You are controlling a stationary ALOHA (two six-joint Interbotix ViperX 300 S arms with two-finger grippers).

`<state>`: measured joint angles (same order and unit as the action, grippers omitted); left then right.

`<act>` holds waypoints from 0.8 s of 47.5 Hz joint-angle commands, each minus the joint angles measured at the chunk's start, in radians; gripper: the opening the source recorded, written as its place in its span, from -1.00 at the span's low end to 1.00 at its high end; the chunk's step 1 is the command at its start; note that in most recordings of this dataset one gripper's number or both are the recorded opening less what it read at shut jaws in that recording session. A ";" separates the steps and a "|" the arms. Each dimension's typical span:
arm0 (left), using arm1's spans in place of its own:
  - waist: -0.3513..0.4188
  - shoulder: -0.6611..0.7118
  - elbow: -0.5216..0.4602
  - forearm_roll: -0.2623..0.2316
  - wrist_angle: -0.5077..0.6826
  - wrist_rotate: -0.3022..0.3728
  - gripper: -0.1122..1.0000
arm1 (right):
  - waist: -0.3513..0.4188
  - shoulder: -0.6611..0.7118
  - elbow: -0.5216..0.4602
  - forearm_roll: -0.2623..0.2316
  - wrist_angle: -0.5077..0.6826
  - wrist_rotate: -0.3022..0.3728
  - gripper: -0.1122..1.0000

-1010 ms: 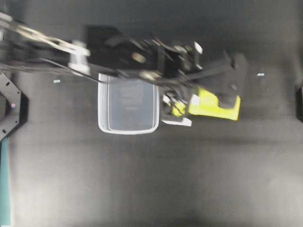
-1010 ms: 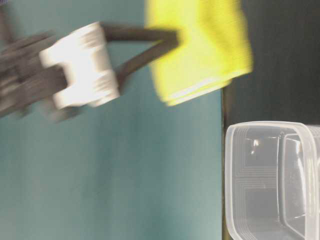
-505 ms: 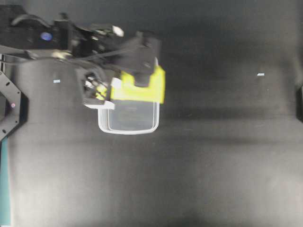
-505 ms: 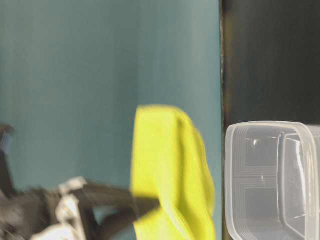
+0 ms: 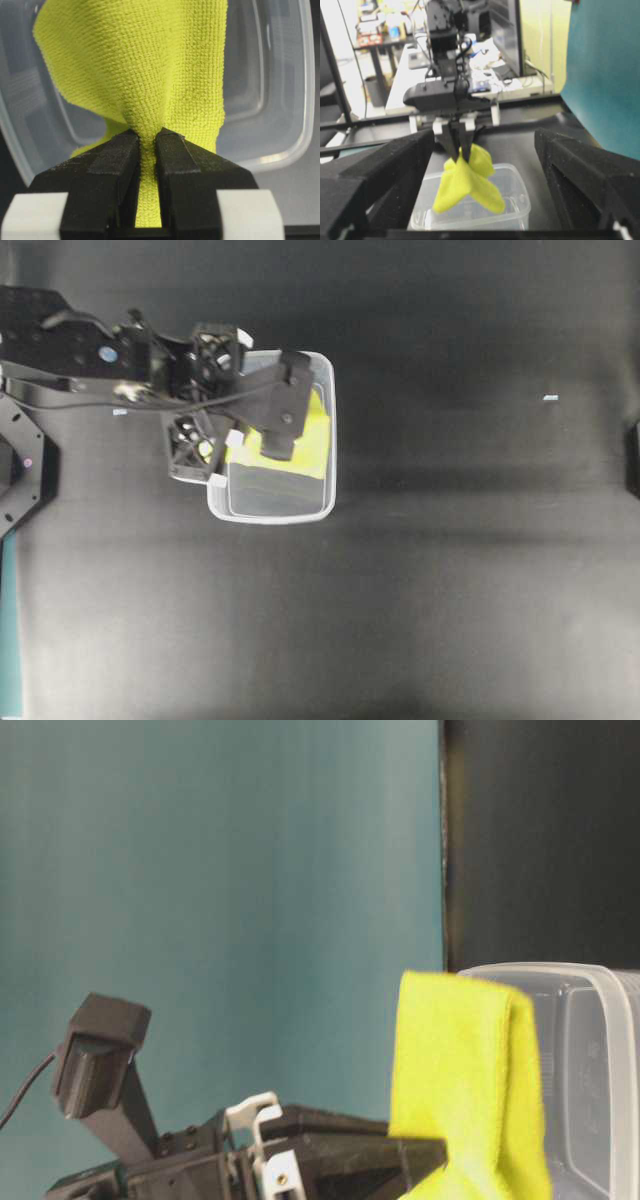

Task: Place the yellow towel into the container with the left arm.

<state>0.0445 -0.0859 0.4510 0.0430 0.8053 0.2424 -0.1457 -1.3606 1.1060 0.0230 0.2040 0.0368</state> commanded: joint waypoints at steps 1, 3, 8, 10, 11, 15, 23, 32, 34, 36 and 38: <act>-0.005 0.003 -0.021 0.003 -0.018 -0.005 -0.68 | -0.003 0.014 -0.009 0.000 -0.014 0.002 0.61; -0.003 0.005 -0.020 0.003 -0.017 -0.008 -0.68 | -0.003 0.014 -0.009 0.002 -0.014 0.002 0.61; -0.002 0.005 -0.012 0.003 -0.017 -0.018 -0.68 | -0.003 0.014 -0.009 0.002 -0.014 0.002 0.61; -0.002 0.005 -0.012 0.003 -0.015 -0.021 -0.68 | -0.003 0.014 -0.009 0.002 -0.014 0.002 0.61; 0.000 0.005 -0.012 0.003 -0.017 -0.021 -0.68 | -0.003 0.014 -0.009 0.002 -0.014 0.002 0.61; 0.000 0.006 -0.014 0.003 -0.017 -0.023 -0.68 | -0.003 0.014 -0.009 0.002 -0.014 0.002 0.61; 0.005 0.008 -0.012 0.003 -0.017 -0.028 -0.68 | -0.003 0.014 -0.008 0.002 -0.014 0.002 0.61; 0.005 0.008 -0.008 0.003 -0.017 -0.052 -0.67 | -0.003 0.014 -0.006 0.002 -0.014 0.002 0.61; 0.005 0.008 -0.006 0.003 -0.017 -0.066 -0.67 | -0.003 0.014 -0.005 0.002 -0.014 0.002 0.61; 0.005 0.008 -0.006 0.003 -0.017 -0.078 -0.67 | -0.003 0.014 -0.005 0.002 -0.014 0.002 0.61; 0.005 0.008 -0.005 0.003 -0.014 -0.084 -0.64 | -0.003 0.014 -0.005 0.002 -0.014 0.002 0.61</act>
<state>0.0506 -0.0721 0.4510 0.0430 0.7946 0.1657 -0.1457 -1.3606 1.1106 0.0230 0.1994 0.0368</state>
